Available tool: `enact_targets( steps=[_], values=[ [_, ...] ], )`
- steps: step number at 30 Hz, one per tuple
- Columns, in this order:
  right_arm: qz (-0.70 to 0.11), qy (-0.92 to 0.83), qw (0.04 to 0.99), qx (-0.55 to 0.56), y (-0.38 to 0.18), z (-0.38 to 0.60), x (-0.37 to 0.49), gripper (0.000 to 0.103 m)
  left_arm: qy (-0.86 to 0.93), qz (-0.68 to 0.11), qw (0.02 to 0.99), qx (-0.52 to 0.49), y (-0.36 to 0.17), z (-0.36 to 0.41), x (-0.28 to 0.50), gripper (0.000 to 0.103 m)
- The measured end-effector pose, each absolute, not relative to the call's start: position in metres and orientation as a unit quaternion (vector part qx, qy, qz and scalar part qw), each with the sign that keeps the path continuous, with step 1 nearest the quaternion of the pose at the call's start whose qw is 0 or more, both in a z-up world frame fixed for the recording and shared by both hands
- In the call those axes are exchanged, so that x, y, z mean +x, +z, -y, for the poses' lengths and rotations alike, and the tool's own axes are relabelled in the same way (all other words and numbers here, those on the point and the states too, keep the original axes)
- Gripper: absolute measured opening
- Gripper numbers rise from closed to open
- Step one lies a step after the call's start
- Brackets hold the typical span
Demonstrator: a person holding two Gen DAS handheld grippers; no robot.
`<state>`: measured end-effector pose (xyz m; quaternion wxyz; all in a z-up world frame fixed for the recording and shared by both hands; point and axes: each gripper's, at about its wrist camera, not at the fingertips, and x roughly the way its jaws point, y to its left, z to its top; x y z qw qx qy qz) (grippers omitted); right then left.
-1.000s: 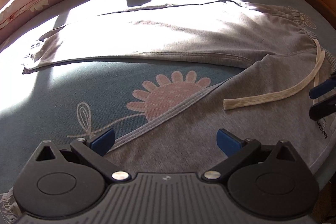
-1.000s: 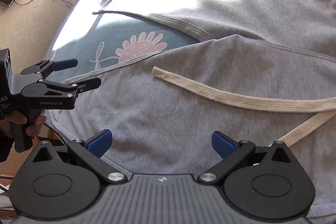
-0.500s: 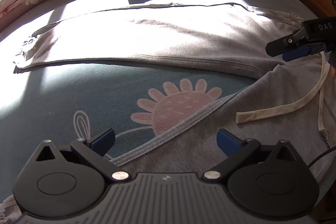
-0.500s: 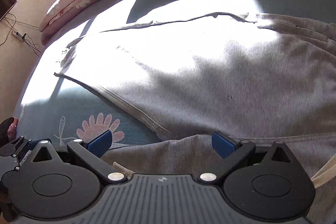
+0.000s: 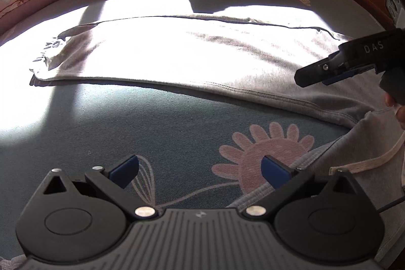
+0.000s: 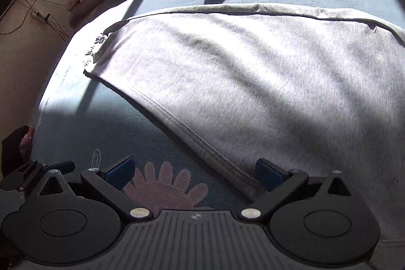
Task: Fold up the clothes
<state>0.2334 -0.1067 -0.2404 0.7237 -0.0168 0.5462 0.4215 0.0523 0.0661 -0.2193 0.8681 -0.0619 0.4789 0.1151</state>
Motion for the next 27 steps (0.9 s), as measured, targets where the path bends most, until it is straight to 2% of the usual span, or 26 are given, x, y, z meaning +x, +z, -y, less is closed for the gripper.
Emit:
enact_targets(
  steps=[6, 14, 18, 27],
  values=[
    [-0.495, 0.359, 0.786, -0.093, -0.219, 0.139, 0.290, 0.103, 0.110, -0.452, 0.883, -0.053, -0.218, -0.076, 0.083, 0.102],
    [-0.503, 0.361, 0.780, -0.091, -0.268, 0.148, 0.374, 0.103, 0.095, -0.429, 0.898, -0.032, -0.226, -0.058, 0.136, 0.102],
    [-0.473, 0.341, 0.802, -0.126, -0.280, 0.132, 0.398, 0.103, 0.086, -0.428, 0.899, -0.018, -0.230, -0.046, 0.161, 0.102],
    [-0.489, 0.368, 0.782, -0.124, -0.253, 0.142, 0.381, 0.102, 0.068, -0.434, 0.898, 0.008, -0.241, -0.040, 0.194, 0.102]
  ],
)
